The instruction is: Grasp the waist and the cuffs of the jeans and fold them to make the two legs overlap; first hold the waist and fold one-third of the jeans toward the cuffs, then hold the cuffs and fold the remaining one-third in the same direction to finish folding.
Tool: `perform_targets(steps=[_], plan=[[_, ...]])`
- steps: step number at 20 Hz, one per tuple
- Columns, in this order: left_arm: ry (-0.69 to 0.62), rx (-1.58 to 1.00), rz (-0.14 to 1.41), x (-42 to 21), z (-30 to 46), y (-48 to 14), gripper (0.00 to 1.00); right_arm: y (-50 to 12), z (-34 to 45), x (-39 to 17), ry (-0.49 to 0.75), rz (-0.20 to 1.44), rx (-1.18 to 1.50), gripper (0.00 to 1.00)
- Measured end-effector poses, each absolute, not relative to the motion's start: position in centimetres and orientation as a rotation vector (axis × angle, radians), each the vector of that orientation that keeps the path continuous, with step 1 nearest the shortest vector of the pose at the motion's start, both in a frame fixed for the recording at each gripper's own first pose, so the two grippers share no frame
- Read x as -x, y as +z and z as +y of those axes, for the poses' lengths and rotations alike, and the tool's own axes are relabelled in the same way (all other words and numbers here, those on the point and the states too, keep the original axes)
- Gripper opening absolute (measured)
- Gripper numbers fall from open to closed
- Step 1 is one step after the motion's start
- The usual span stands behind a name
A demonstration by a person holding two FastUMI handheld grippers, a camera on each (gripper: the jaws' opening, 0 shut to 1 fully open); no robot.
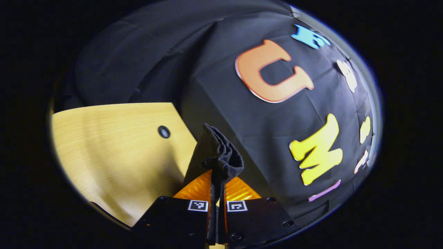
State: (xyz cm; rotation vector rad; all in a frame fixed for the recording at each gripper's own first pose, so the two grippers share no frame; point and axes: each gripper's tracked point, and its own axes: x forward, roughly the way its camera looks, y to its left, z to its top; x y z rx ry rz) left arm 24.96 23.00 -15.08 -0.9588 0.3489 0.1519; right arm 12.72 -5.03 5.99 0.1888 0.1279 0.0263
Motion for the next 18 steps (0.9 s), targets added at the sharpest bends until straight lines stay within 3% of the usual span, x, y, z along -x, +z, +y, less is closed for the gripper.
perform_targets(steps=[9,18], plan=[[-0.162,0.598,0.447,-25.5,7.1,-13.8,0.06,4.7,-8.9,-11.1,-0.058,0.157,-0.178,0.98],[-0.489,0.076,0.597,-26.1,-3.2,-22.7,0.06,2.9,-11.8,-10.8,-0.135,0.19,-0.145,0.96]])
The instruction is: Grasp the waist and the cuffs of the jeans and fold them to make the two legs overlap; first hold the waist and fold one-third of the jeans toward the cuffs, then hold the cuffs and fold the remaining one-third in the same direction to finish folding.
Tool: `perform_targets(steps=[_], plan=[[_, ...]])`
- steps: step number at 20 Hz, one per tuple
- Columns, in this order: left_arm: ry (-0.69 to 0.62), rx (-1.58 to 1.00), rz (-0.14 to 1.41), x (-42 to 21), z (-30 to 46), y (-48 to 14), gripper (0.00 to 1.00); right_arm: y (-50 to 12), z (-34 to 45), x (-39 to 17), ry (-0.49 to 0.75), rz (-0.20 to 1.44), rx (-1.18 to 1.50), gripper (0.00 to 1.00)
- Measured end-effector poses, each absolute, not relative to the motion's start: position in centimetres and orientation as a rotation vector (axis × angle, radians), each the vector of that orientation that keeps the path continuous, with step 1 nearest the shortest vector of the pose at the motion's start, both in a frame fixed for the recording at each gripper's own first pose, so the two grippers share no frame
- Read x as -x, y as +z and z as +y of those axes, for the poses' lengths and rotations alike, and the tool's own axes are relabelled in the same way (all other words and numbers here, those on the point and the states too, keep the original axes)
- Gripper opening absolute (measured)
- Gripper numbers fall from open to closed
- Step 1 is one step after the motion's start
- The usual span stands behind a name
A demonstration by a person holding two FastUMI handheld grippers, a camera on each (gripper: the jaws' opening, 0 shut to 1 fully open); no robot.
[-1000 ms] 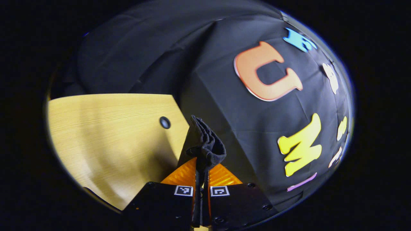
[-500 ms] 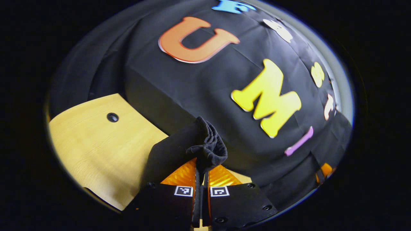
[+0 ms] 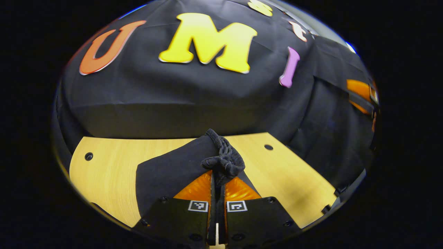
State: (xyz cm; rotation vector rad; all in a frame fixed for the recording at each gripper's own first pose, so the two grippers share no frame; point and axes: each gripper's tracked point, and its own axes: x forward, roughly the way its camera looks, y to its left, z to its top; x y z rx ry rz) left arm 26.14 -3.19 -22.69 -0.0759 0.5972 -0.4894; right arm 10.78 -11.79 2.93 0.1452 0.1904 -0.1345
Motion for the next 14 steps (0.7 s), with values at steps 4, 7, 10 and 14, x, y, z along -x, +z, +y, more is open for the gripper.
perform_targets(steps=[4,7,10,14], plan=[[-0.604,-0.171,0.676,-27.5,-3.0,-29.0,0.06,2.4,-12.8,-10.4,-0.156,0.208,-0.141,0.98],[-0.669,-0.353,0.714,-30.0,-1.1,-33.2,0.06,1.9,-13.5,-9.9,-0.172,0.221,-0.139,0.98],[-0.693,-0.431,0.727,-34.5,1.6,-35.1,0.07,1.1,-14.3,-9.5,-0.189,0.245,-0.143,0.98],[-0.696,-0.416,0.735,-33.6,1.0,-35.0,0.08,1.0,-14.8,-9.3,-0.201,0.253,-0.149,0.98]])
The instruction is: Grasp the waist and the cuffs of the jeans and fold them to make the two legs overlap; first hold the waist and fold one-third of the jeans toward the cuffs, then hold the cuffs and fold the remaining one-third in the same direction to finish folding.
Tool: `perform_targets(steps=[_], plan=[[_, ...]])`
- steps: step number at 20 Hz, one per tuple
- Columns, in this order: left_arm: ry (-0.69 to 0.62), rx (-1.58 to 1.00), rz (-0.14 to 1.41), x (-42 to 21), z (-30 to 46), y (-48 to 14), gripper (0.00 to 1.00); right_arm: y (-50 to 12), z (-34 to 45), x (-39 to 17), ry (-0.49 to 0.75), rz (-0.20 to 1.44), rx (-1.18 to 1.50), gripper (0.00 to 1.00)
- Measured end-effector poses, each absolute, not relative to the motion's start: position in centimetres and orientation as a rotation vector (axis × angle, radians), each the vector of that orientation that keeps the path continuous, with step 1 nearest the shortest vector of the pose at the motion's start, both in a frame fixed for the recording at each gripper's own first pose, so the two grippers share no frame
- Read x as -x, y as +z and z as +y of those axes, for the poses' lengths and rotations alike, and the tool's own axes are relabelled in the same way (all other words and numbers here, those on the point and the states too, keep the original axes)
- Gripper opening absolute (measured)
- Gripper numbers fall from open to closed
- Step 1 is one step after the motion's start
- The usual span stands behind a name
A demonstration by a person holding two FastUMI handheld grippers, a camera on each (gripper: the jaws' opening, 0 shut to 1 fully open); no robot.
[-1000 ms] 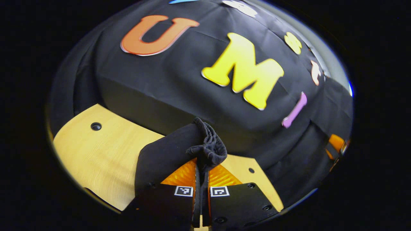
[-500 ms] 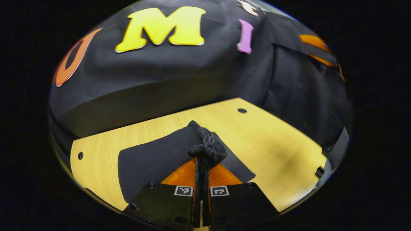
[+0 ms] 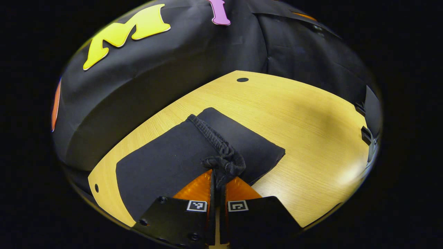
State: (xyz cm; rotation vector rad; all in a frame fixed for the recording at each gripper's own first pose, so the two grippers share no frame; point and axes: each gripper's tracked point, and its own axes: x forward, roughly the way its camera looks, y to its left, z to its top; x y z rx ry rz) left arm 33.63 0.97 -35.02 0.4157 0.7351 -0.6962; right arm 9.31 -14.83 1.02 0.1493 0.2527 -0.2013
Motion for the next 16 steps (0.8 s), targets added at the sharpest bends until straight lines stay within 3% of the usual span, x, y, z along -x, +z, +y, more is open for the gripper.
perform_targets(steps=[2,3,6,7,9,10,11,14,15,16], plan=[[-0.731,-0.404,0.752,-33.2,0.5,-35.5,0.1,1.0,-14.9,-9.3,-0.201,0.253,-0.152,0.98],[-0.78,-0.377,0.782,-32.2,-0.3,-35.8,0.03,1.2,-14.7,-9.3,-0.198,0.251,-0.153,0.98],[-0.798,-0.446,0.732,-31.1,-1.1,-34.7,0.98,1.4,-14.2,-9.5,-0.181,0.256,-0.145,1.0],[-0.803,-0.447,0.707,-31.1,-1.5,-33.9,0.98,1.5,-13.9,-9.6,-0.174,0.253,-0.137,0.93],[-0.794,-0.405,0.653,-31.2,-2.6,-31.9,0.98,1.9,-13.3,-9.8,-0.154,0.249,-0.128,0.93],[-0.776,-0.378,0.62,-31.8,-2.8,-30.7,0.98,2.3,-12.8,-10.0,-0.143,0.241,-0.127,0.98],[-0.751,-0.352,0.587,-32.4,-2.8,-29.1,0.98,2.6,-12.3,-10.3,-0.128,0.233,-0.129,0.93],[-0.663,-0.25,0.491,-34.2,-1.8,-23.5,0.97,2.8,-9.7,-11.3,-0.068,0.217,-0.14,0.94],[-0.639,-0.217,0.475,-34.9,-1.1,-22.0,0.97,2.6,-8.6,-11.7,-0.043,0.219,-0.144,0.98],[-0.599,-0.196,0.447,-35.3,-0.2,-20.4,0.99,2.4,-7.3,-12.0,-0.013,0.224,-0.146,0.94]])
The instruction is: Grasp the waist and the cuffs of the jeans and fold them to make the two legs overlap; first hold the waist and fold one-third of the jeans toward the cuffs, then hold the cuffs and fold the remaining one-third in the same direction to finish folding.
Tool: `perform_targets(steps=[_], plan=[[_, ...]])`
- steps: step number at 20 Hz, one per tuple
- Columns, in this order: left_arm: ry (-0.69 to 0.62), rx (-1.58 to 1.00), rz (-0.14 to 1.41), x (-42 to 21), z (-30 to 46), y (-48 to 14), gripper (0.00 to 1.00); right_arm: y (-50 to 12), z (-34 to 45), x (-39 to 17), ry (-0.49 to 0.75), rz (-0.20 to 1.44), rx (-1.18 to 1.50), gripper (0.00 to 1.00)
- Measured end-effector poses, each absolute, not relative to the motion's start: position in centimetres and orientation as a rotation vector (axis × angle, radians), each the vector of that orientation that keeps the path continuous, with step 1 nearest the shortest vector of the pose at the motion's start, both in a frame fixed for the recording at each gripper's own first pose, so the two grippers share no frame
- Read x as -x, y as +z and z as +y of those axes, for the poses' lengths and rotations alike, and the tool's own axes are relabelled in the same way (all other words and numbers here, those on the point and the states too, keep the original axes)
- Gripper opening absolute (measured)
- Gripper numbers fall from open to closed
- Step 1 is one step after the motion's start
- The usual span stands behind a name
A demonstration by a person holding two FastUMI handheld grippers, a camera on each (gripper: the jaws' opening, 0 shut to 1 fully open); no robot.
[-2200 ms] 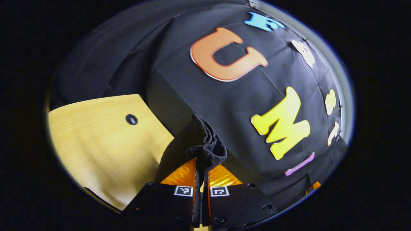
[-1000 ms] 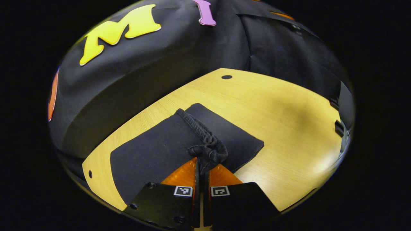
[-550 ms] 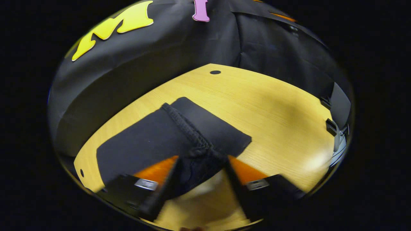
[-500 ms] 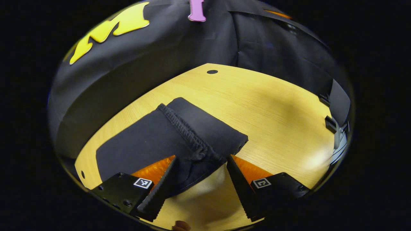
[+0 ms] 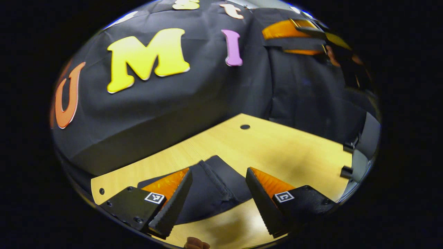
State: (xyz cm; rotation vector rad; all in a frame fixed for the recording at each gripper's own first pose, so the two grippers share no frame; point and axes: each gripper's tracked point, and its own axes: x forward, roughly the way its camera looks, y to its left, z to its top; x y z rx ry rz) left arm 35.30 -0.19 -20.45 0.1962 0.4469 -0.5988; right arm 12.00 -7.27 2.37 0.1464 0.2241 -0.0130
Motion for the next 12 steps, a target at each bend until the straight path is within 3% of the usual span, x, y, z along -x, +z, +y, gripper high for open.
perform_targets(steps=[2,3,5,12], plan=[[-0.518,-0.164,0.377,-36.3,1.8,-17.2,0.99,1.8,-4.8,-12.7,0.041,0.239,-0.149,0.94],[-0.481,-0.141,0.347,-36.7,2.9,-15.3,0.99,1.7,-3.6,-12.9,0.064,0.242,-0.15,0.98],[-0.404,-0.082,0.285,-37.0,5.1,-12.1,0.99,1.3,-1.8,-13.5,0.087,0.251,-0.147,0.93],[-0.129,0.101,0.11,-36.8,13.7,-3.3,0.99,-1.2,3.8,-13.9,0.163,0.311,-0.145,0.94]])
